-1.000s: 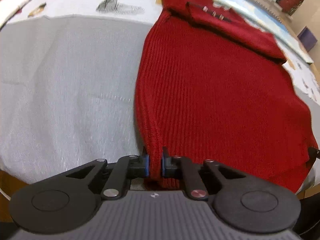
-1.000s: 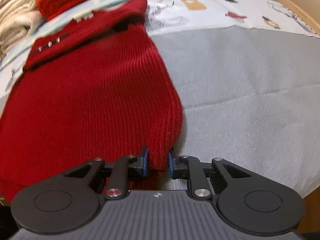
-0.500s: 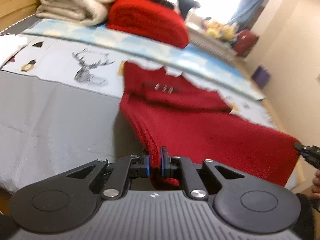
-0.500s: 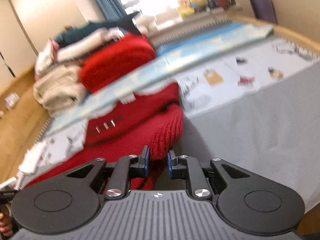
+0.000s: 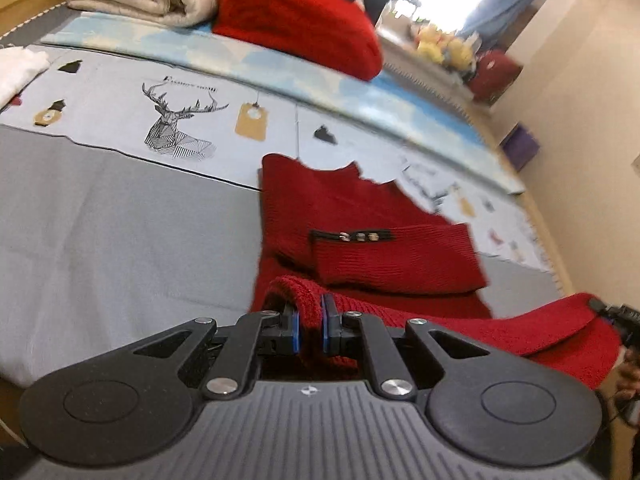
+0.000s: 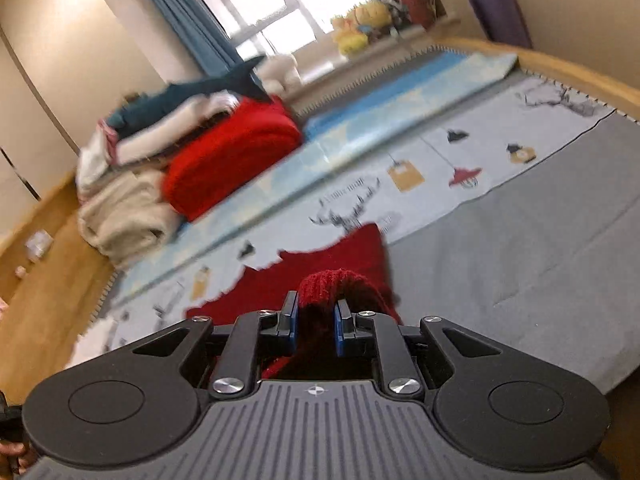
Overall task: Fold small clothes
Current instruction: 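Lift the hem with both grippers and fold it toward the collar, then open both grippers to release the folded hem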
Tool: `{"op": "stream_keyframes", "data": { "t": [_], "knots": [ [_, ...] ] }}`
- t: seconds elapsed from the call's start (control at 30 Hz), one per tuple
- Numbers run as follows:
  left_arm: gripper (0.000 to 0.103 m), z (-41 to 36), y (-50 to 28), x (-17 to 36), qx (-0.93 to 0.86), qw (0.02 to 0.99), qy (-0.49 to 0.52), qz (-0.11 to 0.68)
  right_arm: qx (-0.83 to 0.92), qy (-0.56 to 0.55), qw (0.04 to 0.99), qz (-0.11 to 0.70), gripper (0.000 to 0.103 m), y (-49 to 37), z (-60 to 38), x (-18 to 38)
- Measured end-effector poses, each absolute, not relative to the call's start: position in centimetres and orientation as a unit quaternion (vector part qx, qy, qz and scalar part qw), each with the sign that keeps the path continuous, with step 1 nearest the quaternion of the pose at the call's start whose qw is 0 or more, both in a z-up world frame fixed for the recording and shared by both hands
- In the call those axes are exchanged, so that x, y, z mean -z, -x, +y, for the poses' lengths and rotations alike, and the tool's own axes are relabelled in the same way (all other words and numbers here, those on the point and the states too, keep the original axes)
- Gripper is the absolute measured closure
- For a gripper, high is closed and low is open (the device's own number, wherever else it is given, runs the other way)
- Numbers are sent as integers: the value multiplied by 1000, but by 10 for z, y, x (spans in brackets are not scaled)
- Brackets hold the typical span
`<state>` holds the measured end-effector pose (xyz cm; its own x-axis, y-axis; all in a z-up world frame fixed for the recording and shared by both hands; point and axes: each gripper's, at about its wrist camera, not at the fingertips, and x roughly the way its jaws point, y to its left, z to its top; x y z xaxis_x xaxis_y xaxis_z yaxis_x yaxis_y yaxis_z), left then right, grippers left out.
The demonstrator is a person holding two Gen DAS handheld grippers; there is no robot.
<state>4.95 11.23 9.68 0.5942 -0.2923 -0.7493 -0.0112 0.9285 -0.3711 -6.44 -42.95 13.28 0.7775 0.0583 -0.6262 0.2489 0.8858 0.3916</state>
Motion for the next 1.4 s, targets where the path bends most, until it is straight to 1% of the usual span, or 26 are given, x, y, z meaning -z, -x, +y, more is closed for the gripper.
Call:
{"op": "stream_keyframes", "data": {
  "t": [0.17, 0.27, 0.37, 0.47, 0.57, 0.67, 0.77, 0.83, 0.87, 0.9, 0.93, 0.97, 1.0, 1.1, 1.27, 1.4],
  "knots": [
    [92, 120, -125, -66, 79, 874, 144, 457, 69, -220, 902, 366, 86, -9, -440, -114],
    [92, 131, -161, -40, 74, 868, 168, 462, 71, -213, 895, 385, 86, -50, -446, -101],
    [92, 133, -183, -20, 55, 851, 181, 489, 83, -202, 883, 416, 86, -84, -449, -74],
    [92, 126, -198, -16, 54, 849, 171, 497, 100, -192, 871, 442, 86, -99, -450, -47],
    [92, 121, -205, -12, 43, 843, 168, 509, 106, -195, 868, 444, 86, -109, -453, -39],
    [91, 122, -211, -9, 33, 837, 173, 518, 100, -165, 872, 450, 84, -121, -445, -38],
    [86, 123, -211, -8, 33, 834, 177, 521, 102, -145, 874, 453, 79, -129, -440, -36],
    [82, 127, -208, -9, 34, 834, 183, 520, 109, -147, 877, 444, 73, -129, -443, -38],
    [81, 128, -206, -11, 36, 835, 185, 518, 116, -152, 879, 437, 73, -127, -446, -40],
    [75, 131, -202, -14, 37, 836, 186, 514, 121, -158, 879, 433, 73, -125, -449, -42],
    [60, 133, -199, -17, 30, 841, 182, 509, 129, -164, 881, 425, 72, -122, -453, -45],
    [56, 136, -195, -20, 19, 847, 174, 502, 133, -169, 882, 418, 71, -118, -456, -47],
    [54, 142, -190, -23, 8, 852, 171, 495, 137, -172, 884, 413, 71, -115, -460, -49],
    [54, 162, -179, -25, -8, 849, 193, 491, 144, -180, 887, 400, 71, -103, -468, -54],
    [54, 182, -167, -23, -32, 845, 189, 499, 156, -180, 887, 397, 71, -84, -483, -54],
    [53, 187, -165, -2, -63, 814, 150, 557, 159, -171, 881, 411, 70, -77, -490, -48]
  ]
}}
